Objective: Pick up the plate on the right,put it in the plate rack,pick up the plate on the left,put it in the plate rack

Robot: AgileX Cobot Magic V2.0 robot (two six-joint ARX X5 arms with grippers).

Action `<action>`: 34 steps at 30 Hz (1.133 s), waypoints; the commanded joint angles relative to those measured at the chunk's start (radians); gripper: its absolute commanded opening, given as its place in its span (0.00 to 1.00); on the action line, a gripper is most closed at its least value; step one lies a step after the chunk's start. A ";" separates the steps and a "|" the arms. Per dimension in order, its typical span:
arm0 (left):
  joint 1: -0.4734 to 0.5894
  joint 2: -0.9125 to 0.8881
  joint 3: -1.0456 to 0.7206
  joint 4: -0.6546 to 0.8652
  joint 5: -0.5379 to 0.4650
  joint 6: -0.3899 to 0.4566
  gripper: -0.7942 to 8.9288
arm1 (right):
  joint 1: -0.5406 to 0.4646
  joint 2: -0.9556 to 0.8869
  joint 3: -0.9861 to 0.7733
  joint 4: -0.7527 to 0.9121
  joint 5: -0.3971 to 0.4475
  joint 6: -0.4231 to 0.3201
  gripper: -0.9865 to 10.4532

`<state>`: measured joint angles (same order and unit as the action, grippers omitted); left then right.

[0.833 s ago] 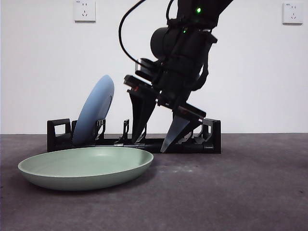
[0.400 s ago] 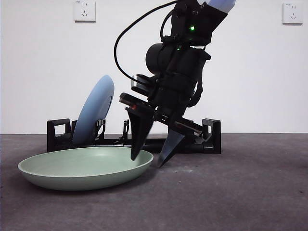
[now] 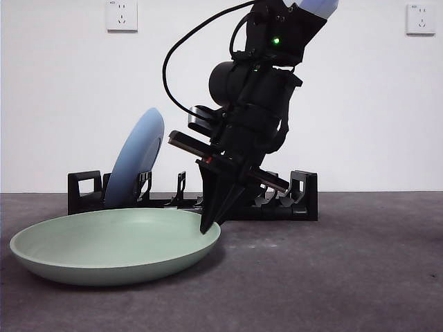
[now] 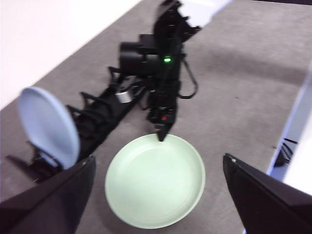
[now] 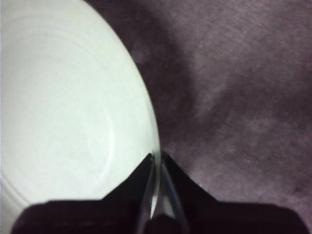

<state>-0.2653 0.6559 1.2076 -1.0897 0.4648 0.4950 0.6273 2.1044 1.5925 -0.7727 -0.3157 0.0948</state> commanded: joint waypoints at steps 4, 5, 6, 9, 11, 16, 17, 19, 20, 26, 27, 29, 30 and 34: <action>-0.163 0.056 -0.002 -0.006 -0.107 0.056 0.54 | -0.006 -0.018 -0.010 -0.040 -0.008 0.003 0.08; -0.198 0.071 -0.002 -0.008 -0.139 0.063 0.54 | -0.009 -0.034 -0.010 -0.053 -0.008 -0.001 0.08; -0.234 0.086 -0.002 -0.010 -0.171 0.068 0.54 | -0.013 -0.051 -0.010 -0.065 -0.006 -0.010 0.08; -0.330 0.130 -0.002 -0.010 -0.248 0.096 0.54 | -0.024 -0.116 -0.009 -0.097 -0.006 -0.020 0.08; -0.399 0.165 -0.002 -0.010 -0.298 0.117 0.54 | -0.040 -0.171 -0.009 -0.116 -0.006 -0.021 0.08; -0.558 0.269 -0.002 0.000 -0.428 0.166 0.53 | -0.084 -0.300 -0.009 -0.172 -0.010 -0.021 0.08; -0.589 0.293 -0.002 0.007 -0.463 0.179 0.53 | -0.094 -0.323 -0.009 -0.188 -0.010 -0.023 0.08; -0.637 0.336 -0.002 0.024 -0.519 0.201 0.53 | -0.113 -0.362 -0.009 -0.216 -0.010 -0.032 0.08; -0.658 0.360 -0.002 0.035 -0.546 0.212 0.53 | -0.124 -0.381 -0.009 -0.232 -0.010 -0.035 0.08; -0.726 0.476 -0.002 0.100 -0.650 0.270 0.53 | -0.170 -0.454 -0.009 -0.295 -0.024 -0.047 0.08; -0.729 0.492 -0.002 0.109 -0.652 0.277 0.53 | -0.176 -0.463 -0.009 -0.303 -0.041 -0.050 0.08; -0.731 0.521 -0.002 0.123 -0.652 0.277 0.53 | -0.185 -0.476 -0.009 -0.309 -0.076 -0.050 0.08; -0.731 0.534 -0.002 0.129 -0.653 0.277 0.53 | -0.185 -0.482 -0.009 -0.308 -0.085 -0.050 0.08; -0.731 0.574 -0.002 0.146 -0.706 0.311 0.53 | -0.185 -0.499 -0.009 -0.314 -0.098 -0.050 0.08</action>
<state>-0.9936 1.2243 1.2076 -0.9531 -0.2302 0.7795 0.4400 1.6135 1.5871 -1.0874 -0.4007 0.0521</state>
